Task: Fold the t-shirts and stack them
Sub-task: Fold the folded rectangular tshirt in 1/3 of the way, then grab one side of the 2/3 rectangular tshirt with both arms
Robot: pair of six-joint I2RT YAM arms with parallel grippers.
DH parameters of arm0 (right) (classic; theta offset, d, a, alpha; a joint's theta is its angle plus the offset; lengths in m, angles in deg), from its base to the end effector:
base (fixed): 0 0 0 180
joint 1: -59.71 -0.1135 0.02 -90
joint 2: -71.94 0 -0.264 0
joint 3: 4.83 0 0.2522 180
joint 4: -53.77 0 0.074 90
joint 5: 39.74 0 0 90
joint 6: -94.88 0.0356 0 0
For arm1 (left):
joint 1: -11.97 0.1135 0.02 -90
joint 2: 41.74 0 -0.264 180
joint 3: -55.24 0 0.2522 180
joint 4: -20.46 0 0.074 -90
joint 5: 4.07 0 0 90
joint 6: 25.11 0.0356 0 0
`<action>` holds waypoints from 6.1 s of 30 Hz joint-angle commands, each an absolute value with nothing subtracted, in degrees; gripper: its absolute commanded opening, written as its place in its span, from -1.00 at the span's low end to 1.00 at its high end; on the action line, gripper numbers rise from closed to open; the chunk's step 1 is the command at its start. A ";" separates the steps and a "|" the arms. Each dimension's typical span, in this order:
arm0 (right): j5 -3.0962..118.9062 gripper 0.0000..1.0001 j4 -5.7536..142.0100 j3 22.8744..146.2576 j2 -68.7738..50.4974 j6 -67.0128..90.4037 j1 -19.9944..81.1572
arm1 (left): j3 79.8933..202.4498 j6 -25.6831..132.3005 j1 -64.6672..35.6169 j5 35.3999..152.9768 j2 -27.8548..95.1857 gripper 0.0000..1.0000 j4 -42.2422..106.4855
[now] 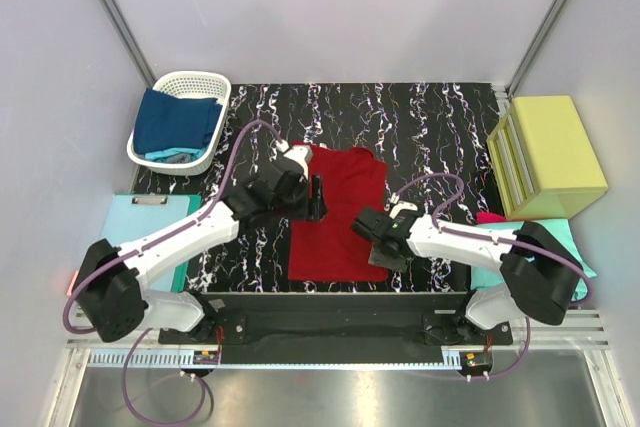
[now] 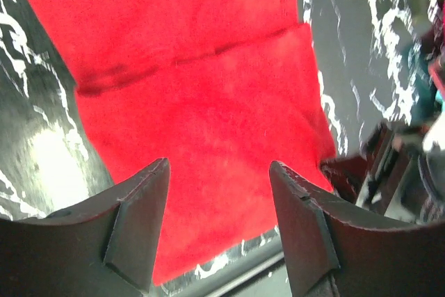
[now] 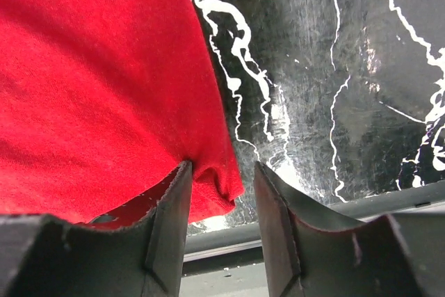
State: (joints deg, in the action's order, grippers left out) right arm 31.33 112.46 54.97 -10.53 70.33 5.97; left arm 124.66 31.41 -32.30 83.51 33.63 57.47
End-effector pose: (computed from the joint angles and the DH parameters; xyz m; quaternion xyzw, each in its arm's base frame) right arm 0.1479 0.1821 0.1716 0.1127 0.9772 -0.0189 0.1790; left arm 0.2047 -0.1974 0.2681 0.0778 0.9134 -0.2353 0.3228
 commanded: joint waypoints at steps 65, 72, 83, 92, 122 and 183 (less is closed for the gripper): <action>37.52 -1.00 114.20 50.07 -13.75 79.15 0.56 | 113.84 24.38 -39.18 80.56 24.63 0.10 69.55; 37.26 -1.00 115.08 50.85 -13.40 78.36 0.56 | 107.68 21.65 -40.49 83.64 17.24 0.01 74.73; 36.20 -1.00 115.35 53.40 -15.16 75.72 0.56 | 102.93 18.31 -43.05 84.17 21.01 -0.38 70.53; 35.32 -1.00 115.96 53.93 -14.81 74.49 0.65 | 101.78 18.04 -43.05 83.73 25.14 -0.34 64.02; 34.44 -1.00 117.01 54.28 -14.37 72.56 0.56 | 100.64 18.57 -43.05 82.59 29.02 -0.49 57.95; 27.33 -1.00 126.07 63.59 -8.48 73.44 -0.41 | 112.42 21.21 -43.92 75.47 19.87 -1.00 72.28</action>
